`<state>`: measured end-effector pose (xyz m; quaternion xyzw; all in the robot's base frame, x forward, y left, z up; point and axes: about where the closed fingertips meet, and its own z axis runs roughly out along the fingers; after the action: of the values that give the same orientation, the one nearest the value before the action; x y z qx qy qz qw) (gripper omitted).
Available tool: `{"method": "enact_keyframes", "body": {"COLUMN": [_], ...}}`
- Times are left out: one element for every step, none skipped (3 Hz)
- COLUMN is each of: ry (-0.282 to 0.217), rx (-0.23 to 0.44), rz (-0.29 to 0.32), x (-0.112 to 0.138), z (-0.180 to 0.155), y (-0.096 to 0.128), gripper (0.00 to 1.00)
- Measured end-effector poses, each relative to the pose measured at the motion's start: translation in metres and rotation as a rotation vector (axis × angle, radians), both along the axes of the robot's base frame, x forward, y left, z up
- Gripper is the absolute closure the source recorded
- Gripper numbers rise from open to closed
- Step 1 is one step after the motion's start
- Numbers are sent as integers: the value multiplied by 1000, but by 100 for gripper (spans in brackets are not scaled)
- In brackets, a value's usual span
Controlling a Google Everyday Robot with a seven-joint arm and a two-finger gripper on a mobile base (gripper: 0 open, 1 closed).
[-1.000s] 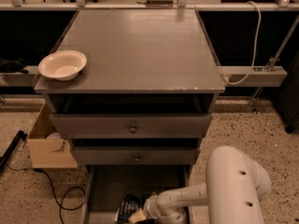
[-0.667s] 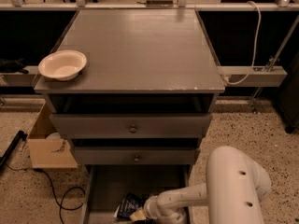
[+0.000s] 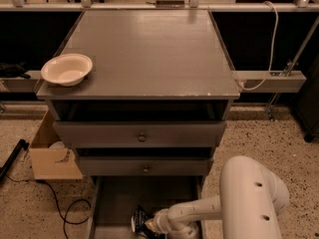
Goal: Pick blue chip bag from bottom drawer and place on counter
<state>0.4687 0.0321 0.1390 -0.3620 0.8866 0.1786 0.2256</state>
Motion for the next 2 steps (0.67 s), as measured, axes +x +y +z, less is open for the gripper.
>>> {"method": "enact_keyframes", "body": {"ry": [0,0], "rx": [0,0], "rz": [0,0], "x": [0,0], "z": [0,0], "y": [0,0], "gripper": [95,100]}}
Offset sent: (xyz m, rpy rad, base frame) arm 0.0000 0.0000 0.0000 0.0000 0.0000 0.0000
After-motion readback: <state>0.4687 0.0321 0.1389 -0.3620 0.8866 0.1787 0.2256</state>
